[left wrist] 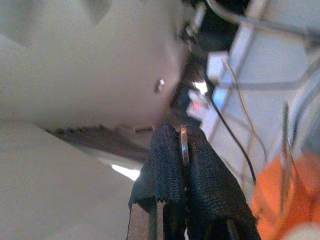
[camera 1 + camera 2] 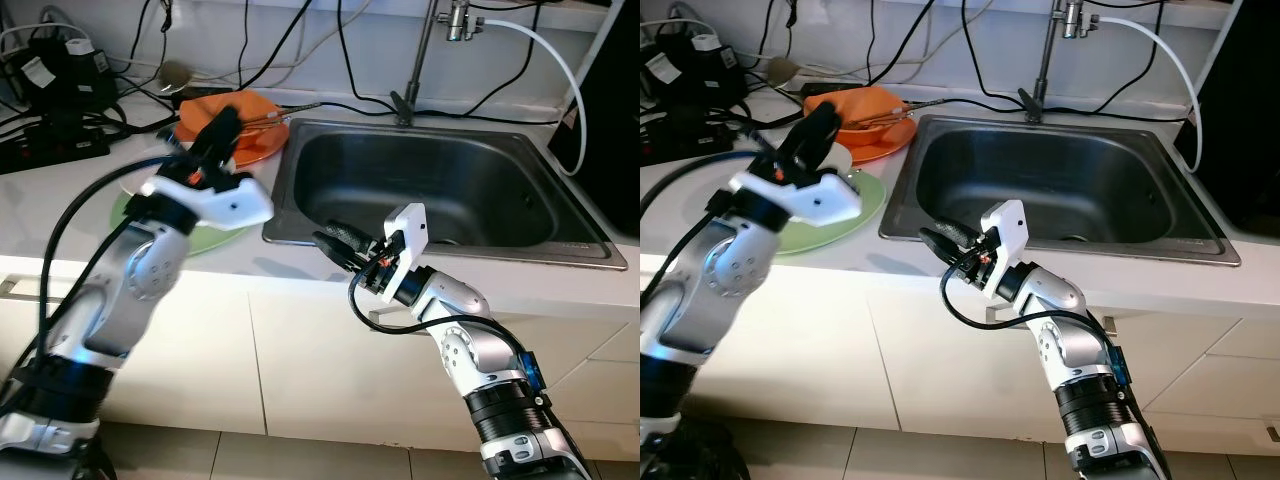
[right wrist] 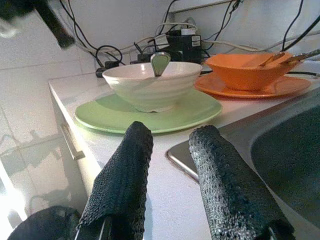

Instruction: Kitchen organization

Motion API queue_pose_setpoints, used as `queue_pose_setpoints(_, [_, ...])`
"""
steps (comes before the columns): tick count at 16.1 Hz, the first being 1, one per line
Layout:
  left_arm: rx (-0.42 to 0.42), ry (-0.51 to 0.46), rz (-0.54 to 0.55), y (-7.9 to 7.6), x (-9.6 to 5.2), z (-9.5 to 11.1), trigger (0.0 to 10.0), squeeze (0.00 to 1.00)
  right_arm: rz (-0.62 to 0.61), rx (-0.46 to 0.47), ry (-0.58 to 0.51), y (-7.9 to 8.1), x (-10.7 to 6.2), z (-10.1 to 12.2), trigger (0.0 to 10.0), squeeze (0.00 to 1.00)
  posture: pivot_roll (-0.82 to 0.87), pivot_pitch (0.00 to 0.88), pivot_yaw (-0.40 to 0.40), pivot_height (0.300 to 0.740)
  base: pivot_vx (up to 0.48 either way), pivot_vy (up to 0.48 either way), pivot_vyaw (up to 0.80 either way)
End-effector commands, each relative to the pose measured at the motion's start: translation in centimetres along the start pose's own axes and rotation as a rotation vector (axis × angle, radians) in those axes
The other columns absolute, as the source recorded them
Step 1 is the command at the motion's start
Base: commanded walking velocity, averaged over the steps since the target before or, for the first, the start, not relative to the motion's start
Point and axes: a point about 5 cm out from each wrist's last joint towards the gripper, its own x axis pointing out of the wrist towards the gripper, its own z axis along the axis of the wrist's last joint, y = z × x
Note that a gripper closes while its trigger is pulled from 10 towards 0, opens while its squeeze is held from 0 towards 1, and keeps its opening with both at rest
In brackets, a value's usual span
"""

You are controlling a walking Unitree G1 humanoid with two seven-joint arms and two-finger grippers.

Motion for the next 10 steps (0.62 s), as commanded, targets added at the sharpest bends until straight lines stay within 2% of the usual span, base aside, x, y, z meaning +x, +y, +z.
queue_pose_setpoints(1, [-0.071, -0.044, 0.037, 1.0, 0.6, 0.9, 10.0, 0.0, -0.016, -0.019, -0.015, -0.4, 0.2, 0.6, 10.0, 0.0, 0.14, 0.022, -0.014, 0.74, 0.0, 0.0, 0.0])
queue_pose_setpoints(2, [-0.179, -0.079, 0.021, 0.5, 0.8, 2.0, 10.0, 0.0, -0.03, -0.019, -0.016, -0.5, 0.2, 0.6, 10.0, 0.0, 0.14, 0.022, -0.011, 0.74, 0.0, 0.0, 0.0])
queue_pose_setpoints(3, [-0.237, -0.09, 0.019, 0.2, 0.9, 2.4, 10.0, 0.0, -0.039, -0.017, -0.019, -0.6, 0.2, 0.6, 10.0, 0.0, 0.14, 0.022, -0.011, 0.74, 0.0, 0.0, 0.0])
queue_pose_setpoints(4, [-0.38, -0.103, 0.01, -0.4, 1.0, 3.6, 10.0, 0.0, -0.062, -0.016, -0.023, -0.8, 0.2, 0.6, 10.0, 0.0, 0.13, 0.025, -0.008, 0.74, 0.0, 0.0, 0.0])
queue_pose_setpoints(6, [-0.504, -0.124, -0.007, -0.9, 1.2, 4.7, 10.0, 0.0, -0.076, -0.015, -0.023, -0.8, 0.2, 0.5, 10.0, 0.0, 0.13, 0.026, -0.009, 0.74, 0.0, 0.0, 0.0])
queue_pose_setpoints(7, [-0.629, -0.14, -0.024, -1.2, 1.4, 5.6, 10.0, 0.0, -0.088, -0.019, -0.025, -0.9, 0.1, 0.5, 10.0, 0.0, 0.13, 0.027, -0.009, 0.74, 0.0, 0.0, 0.0])
queue_pose_setpoints(9, [-0.714, -0.144, -0.035, -1.4, 1.5, 6.0, 10.0, 0.0, -0.105, -0.031, -0.022, -1.0, 0.1, 0.4, 10.0, 0.0, 0.13, 0.028, -0.008, 0.74, 0.0, 0.0, 0.0])
queue_pose_setpoints(10, [-0.799, -0.146, -0.05, -1.6, 1.6, 6.4, 10.0, 0.0, -0.12, -0.032, -0.026, -1.2, 0.1, 0.4, 10.0, 0.0, 0.13, 0.029, -0.008, 0.74, 0.0, 0.0, 0.0])
